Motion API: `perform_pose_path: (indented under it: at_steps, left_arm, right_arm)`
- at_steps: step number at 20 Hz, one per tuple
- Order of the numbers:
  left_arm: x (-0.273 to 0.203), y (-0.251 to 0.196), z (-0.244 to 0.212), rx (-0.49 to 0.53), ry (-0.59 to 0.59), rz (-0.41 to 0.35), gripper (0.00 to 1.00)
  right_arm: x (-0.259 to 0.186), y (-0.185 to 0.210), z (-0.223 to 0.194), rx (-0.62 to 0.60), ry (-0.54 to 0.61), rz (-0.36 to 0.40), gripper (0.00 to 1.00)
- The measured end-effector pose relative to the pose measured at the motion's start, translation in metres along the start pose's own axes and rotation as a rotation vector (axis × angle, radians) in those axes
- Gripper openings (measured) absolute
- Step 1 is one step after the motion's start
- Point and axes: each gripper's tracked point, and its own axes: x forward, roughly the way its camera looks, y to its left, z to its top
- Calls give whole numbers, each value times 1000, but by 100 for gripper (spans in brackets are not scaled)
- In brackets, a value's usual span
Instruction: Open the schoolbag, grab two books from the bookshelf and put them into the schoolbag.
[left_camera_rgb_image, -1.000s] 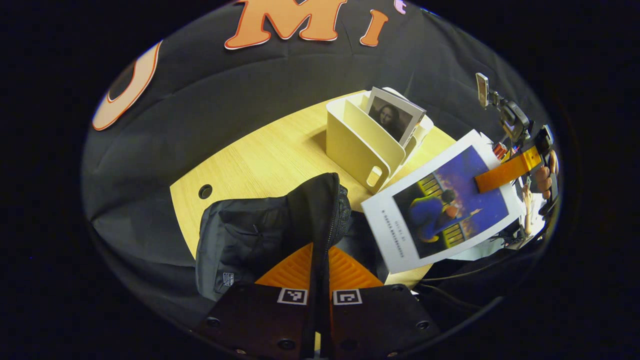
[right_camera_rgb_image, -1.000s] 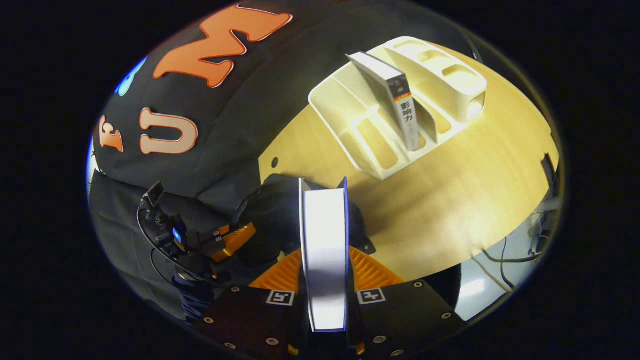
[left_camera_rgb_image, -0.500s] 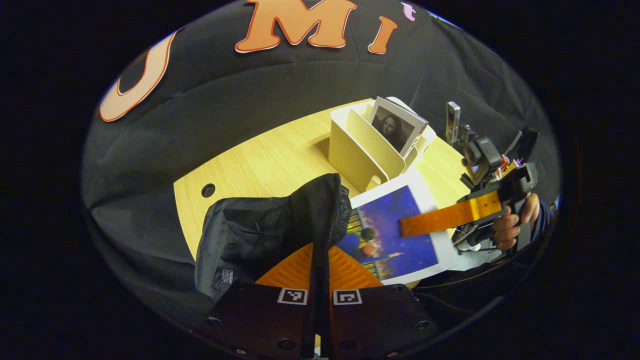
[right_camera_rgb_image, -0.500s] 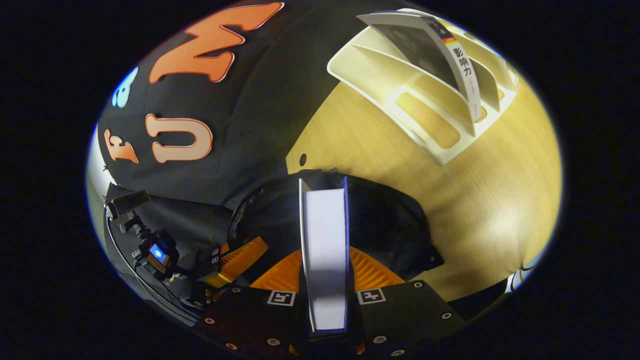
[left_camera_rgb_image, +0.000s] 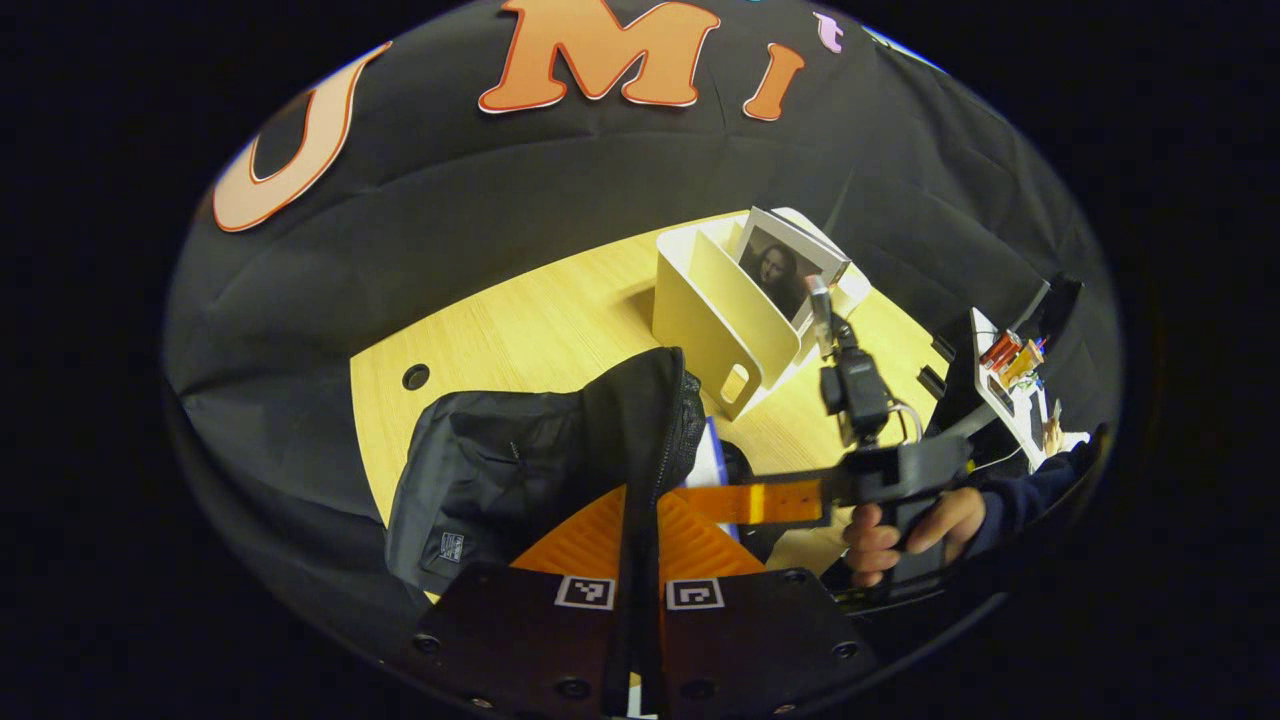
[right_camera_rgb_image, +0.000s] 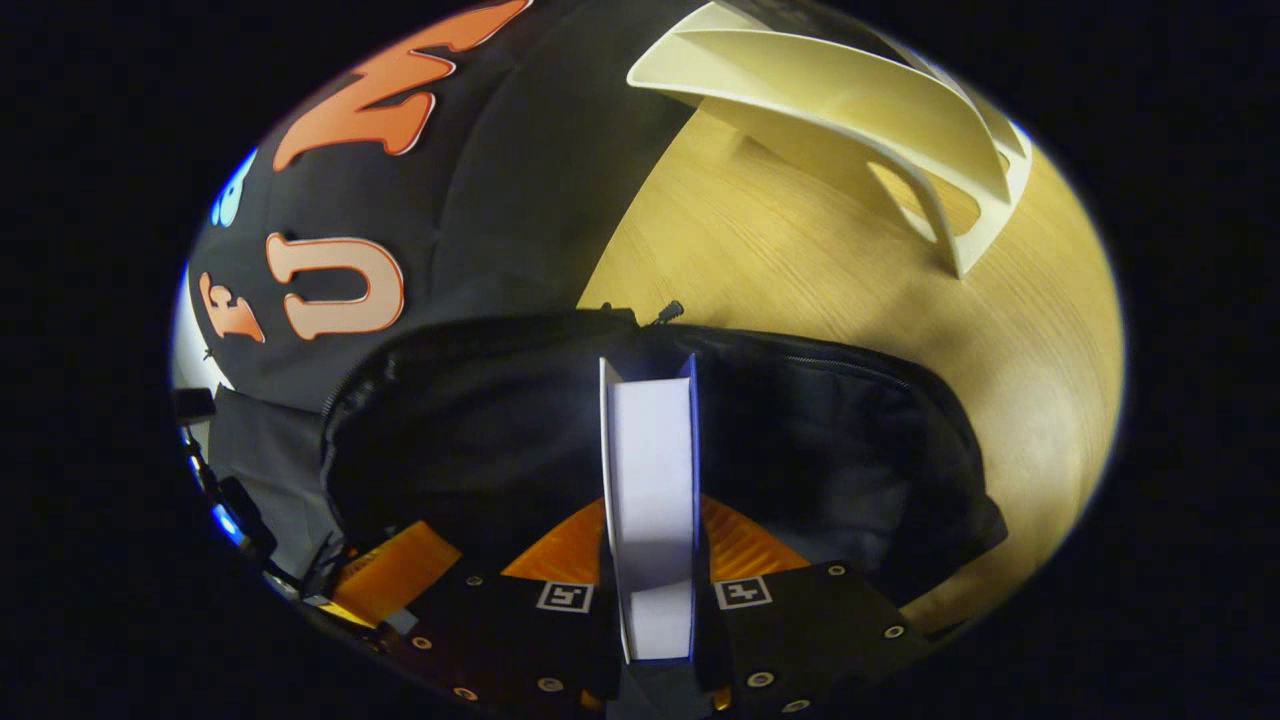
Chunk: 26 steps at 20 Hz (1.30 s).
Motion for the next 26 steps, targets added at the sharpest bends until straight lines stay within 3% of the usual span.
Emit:
perform_pose_path:
  at_steps: [5, 8, 11, 13, 16, 26]
  left_arm:
    - [4, 2, -1, -12, 0, 5, 5]
    - [6, 10, -1, -15, 3, 30, 5]
    - [10, 10, -4, -5, 8, 43, 5]
    - [13, 8, -8, 6, 11, 51, 5]
    - [19, 5, -12, 0, 19, 49, 5]
    - [33, -2, -24, -37, 33, 64, 5]
  right_arm:
    - [16, -1, -1, 24, 26, 15, 33]
    - [10, -15, -13, -48, 125, -75, 41]
    - [-12, -47, -20, -173, 208, -203, 77]
    - [-35, -61, -19, -251, 244, -252, 90]
    - [-80, -69, -4, -339, 256, -293, 96]
    - [-204, -103, 96, -491, 193, -506, 99]
